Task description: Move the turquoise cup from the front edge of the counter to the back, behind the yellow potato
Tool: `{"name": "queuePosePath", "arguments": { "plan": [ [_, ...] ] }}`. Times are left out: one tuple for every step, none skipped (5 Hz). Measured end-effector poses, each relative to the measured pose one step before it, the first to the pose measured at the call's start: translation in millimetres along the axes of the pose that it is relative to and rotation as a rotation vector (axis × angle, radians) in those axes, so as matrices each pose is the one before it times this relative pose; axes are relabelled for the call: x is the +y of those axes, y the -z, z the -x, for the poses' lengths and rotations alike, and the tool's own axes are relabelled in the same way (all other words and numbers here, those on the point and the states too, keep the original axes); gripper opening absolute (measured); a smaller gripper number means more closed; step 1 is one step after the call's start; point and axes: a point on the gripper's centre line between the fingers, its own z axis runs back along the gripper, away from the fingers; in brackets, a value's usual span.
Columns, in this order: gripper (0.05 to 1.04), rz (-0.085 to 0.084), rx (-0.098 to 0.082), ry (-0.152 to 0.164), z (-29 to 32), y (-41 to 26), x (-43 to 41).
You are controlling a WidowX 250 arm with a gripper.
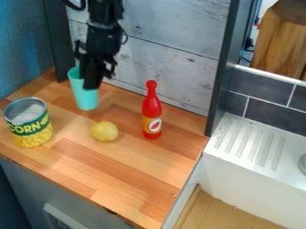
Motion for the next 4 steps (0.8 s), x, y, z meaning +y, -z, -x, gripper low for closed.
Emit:
{"name": "queuePosePath", "arguments": {
  "plan": [
    [0.098,0.0099,0.0061,-0.0087,-9.10,16.91,-1.34],
    [0.098,-0.0022,-0.0528,0.0047,-9.69,-0.87,0.36],
    [0.121,-0.0040,-0.0049,-0.0052,-2.82,-0.23,1.65],
    [0.320,0.0049,0.0093,-0.0221,2.77,6.43,-2.44]
  ]
}}
